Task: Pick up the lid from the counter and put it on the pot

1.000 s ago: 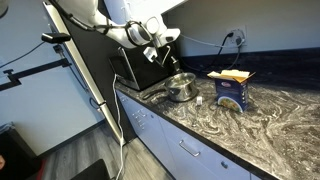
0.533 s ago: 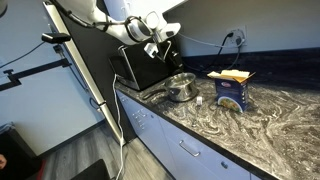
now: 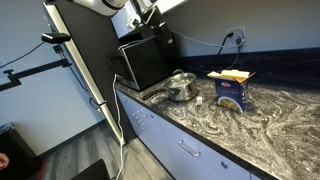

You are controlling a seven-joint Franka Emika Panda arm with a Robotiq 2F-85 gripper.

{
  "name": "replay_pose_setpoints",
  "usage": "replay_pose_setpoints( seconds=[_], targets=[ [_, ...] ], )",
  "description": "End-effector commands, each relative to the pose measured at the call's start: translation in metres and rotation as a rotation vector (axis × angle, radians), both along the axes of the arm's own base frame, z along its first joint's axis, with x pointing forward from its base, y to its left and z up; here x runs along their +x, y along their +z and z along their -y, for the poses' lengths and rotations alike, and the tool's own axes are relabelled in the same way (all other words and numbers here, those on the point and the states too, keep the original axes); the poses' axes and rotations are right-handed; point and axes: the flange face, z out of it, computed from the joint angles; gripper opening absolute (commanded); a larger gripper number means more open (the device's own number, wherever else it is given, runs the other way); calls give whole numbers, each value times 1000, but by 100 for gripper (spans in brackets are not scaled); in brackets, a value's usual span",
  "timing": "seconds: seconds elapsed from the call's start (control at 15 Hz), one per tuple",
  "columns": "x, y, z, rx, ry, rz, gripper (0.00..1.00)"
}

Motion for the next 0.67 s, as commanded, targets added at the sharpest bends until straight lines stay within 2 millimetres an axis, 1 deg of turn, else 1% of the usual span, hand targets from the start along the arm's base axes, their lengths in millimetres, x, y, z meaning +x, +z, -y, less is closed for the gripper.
replay_pose_setpoints(
  seconds=[0.0, 0.2, 0.33, 0.4, 0.47, 0.6],
  targets=[
    [-65, 33, 33, 51, 104, -70, 100],
    [-99, 52, 52, 114, 203, -114, 100],
    [-116, 59, 60, 143, 249, -135, 100],
    [-95, 58, 55, 117, 205, -120, 100],
    [-100, 61, 58, 119, 210, -117, 100],
    [-100, 62, 58, 118, 209, -116, 100]
  ],
)
